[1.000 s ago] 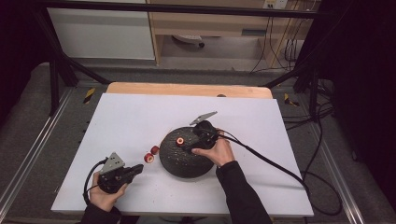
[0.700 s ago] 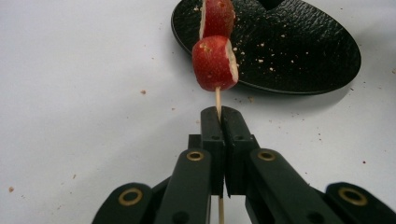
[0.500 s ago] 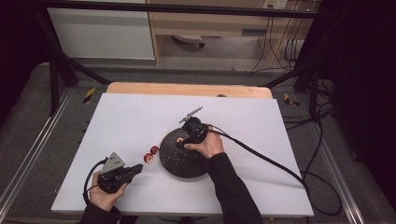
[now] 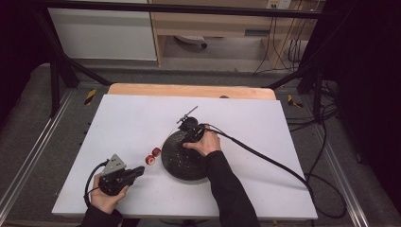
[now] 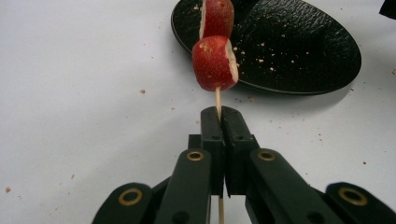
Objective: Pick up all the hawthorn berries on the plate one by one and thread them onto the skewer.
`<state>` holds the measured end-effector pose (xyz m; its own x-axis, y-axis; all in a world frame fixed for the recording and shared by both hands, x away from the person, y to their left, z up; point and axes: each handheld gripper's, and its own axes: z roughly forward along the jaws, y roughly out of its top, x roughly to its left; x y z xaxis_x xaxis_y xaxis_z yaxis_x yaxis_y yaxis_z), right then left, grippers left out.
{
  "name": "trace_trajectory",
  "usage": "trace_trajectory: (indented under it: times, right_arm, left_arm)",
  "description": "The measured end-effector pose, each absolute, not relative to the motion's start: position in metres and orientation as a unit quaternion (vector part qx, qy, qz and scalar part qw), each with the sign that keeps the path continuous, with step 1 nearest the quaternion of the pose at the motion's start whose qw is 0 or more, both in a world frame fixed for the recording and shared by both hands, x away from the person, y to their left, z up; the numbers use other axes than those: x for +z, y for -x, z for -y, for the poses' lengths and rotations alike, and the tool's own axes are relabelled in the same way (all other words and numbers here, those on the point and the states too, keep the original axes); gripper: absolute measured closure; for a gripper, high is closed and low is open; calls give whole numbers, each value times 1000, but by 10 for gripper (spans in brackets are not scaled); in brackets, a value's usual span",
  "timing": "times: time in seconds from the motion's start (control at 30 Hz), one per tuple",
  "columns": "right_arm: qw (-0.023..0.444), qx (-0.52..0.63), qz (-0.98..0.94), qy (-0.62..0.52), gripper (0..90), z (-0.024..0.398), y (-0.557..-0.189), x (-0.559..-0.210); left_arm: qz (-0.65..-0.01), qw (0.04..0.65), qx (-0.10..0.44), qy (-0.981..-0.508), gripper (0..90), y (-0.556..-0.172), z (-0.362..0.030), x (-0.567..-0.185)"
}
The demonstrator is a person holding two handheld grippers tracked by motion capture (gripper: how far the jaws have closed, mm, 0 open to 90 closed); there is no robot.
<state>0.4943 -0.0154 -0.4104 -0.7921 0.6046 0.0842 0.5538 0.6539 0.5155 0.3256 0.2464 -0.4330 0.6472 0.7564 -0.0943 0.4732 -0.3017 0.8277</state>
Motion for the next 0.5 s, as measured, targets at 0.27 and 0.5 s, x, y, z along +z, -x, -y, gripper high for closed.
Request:
trace_trajectory:
  times: [0.27, 0.5]
  right_arm:
    - [42, 259, -914, -310, 564, 14, -499, -413]
    - [32, 263, -912, -313, 617, 14, -499, -413]
  left_arm:
    - [-389, 445, 159, -791, 882, -326, -246, -433]
    - [-389, 445, 159, -791, 882, -326, -246, -433]
